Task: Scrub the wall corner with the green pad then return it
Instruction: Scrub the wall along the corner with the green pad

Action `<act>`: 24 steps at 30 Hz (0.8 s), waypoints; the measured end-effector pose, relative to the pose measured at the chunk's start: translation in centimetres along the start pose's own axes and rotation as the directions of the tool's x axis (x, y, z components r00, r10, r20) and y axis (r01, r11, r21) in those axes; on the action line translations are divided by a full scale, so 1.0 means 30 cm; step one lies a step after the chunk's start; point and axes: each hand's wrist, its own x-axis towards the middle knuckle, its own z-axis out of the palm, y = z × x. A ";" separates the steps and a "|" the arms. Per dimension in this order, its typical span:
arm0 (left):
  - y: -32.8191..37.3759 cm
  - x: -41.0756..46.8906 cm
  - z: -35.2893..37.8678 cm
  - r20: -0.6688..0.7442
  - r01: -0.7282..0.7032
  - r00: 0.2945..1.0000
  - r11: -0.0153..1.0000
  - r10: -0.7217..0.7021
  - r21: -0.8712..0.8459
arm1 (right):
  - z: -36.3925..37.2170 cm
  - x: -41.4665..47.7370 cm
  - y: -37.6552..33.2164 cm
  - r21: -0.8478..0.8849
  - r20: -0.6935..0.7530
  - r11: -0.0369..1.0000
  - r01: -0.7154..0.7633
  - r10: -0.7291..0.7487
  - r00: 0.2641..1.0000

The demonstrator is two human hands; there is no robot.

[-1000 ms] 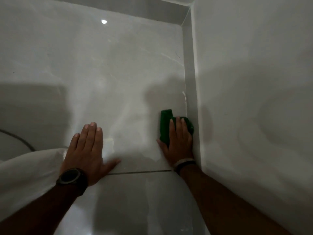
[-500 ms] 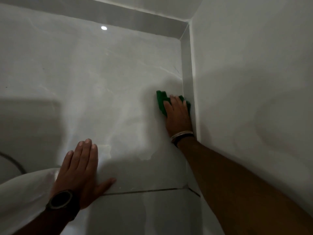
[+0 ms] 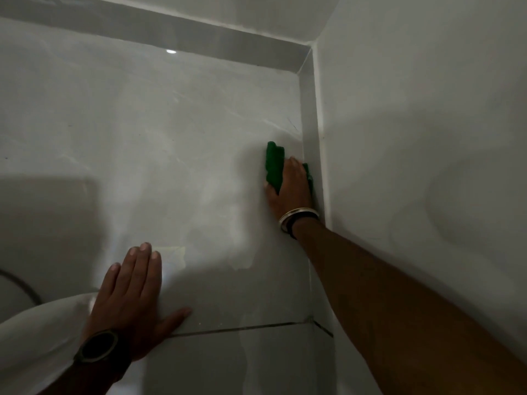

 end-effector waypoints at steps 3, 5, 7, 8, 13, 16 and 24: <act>0.000 0.001 -0.001 -0.002 -0.006 1.000 1.000 0.006 0.004 | -0.009 -0.044 -0.010 -0.001 0.019 0.997 -0.072 0.072 0.997; 0.000 0.002 -0.005 0.002 -0.006 1.000 1.000 0.006 0.004 | -0.007 -0.090 -0.018 -0.028 0.026 0.995 -0.094 0.095 0.995; -0.002 0.001 -0.004 0.007 -0.008 1.000 1.000 0.008 0.004 | 0.000 -0.156 -0.020 -0.037 0.006 0.994 -0.106 0.106 0.994; -0.002 0.001 -0.003 0.009 -0.007 1.000 1.000 0.007 0.004 | 0.003 -0.193 -0.019 -0.044 0.004 0.993 -0.110 0.110 0.994; -0.005 0.004 -0.004 0.025 0.006 1.000 1.000 -0.006 -0.006 | 0.021 -0.382 0.001 -0.070 0.037 0.985 -0.160 0.163 0.986; 0.001 0.005 -0.005 0.018 0.007 1.000 1.000 -0.007 -0.008 | 0.025 -0.580 0.014 -0.051 0.018 0.982 -0.181 0.183 0.983; 0.003 0.004 0.001 0.009 0.016 1.000 1.000 -0.016 0.015 | 0.059 -1.109 0.105 -0.027 0.012 0.991 -0.135 0.135 0.991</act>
